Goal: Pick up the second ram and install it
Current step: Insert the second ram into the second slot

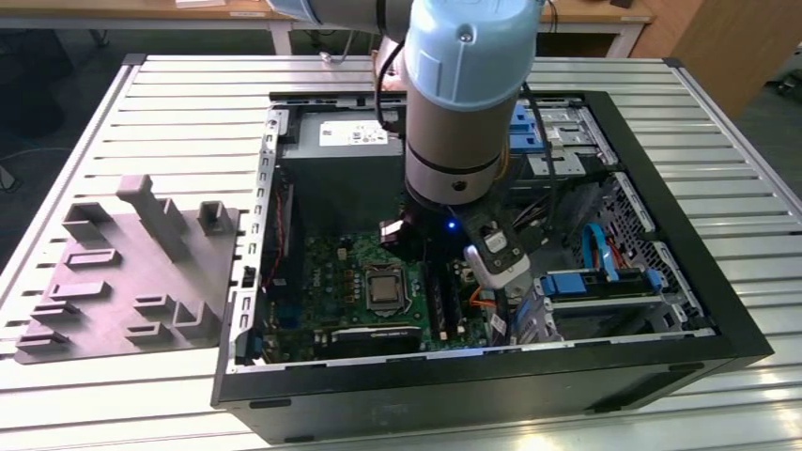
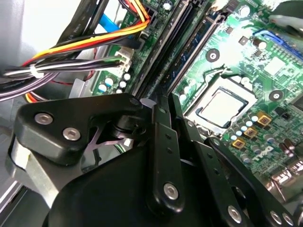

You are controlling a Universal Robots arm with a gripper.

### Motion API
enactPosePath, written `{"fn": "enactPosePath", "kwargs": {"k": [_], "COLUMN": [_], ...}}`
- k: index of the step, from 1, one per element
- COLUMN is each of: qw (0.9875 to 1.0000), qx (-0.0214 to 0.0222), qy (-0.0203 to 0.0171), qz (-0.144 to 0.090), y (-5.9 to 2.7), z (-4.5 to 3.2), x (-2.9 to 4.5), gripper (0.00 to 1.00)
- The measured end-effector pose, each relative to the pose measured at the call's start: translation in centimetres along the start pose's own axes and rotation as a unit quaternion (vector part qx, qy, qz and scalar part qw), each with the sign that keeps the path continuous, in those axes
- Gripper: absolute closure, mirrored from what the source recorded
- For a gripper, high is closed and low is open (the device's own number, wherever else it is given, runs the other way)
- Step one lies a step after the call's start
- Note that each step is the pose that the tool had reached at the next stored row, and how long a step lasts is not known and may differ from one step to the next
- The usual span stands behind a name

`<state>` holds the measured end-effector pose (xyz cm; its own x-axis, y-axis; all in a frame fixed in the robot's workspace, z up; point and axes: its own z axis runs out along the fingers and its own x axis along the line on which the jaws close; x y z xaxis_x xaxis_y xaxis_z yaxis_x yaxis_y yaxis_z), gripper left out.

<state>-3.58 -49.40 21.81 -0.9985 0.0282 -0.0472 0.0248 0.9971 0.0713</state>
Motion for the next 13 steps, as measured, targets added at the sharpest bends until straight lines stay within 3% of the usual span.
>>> {"fn": "enactPosePath", "kwargs": {"k": [8,13], "qw": [1.0000,1.0000], "qx": [0.0000,0.0000], "qy": [0.0000,0.0000], "qz": [0.000,0.000], "y": [0.14,0.14], "z": [-1.92,-2.01], "x": [-0.09,-0.10], "gripper": [0.81,0.81]}}
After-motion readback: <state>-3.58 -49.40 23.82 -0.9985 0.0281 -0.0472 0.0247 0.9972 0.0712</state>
